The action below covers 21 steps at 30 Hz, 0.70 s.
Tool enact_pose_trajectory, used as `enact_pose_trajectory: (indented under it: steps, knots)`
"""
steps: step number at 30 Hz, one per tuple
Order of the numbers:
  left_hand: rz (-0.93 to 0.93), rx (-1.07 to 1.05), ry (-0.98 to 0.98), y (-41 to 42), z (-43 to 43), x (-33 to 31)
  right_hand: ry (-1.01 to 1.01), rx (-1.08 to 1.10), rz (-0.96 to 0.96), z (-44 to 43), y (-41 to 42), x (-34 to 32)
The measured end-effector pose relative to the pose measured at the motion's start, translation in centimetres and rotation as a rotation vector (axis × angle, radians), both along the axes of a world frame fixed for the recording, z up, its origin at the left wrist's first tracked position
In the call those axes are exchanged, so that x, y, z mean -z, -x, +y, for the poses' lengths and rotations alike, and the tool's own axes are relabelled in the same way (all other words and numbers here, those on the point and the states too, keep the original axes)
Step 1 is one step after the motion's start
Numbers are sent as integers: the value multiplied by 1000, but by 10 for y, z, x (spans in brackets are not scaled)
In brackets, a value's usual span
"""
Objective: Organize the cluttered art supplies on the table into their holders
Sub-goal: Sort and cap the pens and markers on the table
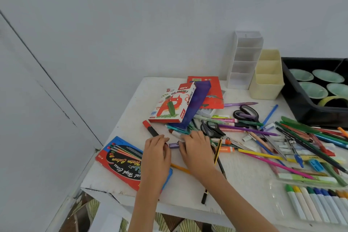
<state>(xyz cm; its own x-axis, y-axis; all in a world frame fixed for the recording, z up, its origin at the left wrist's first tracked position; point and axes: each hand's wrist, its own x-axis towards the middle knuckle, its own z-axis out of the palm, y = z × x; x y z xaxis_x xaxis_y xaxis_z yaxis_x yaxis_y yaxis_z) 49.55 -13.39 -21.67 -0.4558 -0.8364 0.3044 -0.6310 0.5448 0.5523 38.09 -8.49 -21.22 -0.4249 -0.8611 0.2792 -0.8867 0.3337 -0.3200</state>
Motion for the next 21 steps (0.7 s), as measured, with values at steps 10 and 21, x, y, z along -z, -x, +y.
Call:
enact_pose_trajectory:
  steps: [10,21]
  knots:
    - [100,-9,53,8,-17,-10,-161,182,-34,-27,4,-6]
    - [-15,94,123,61,-76,-27,79,98,-335,-13,28,-19]
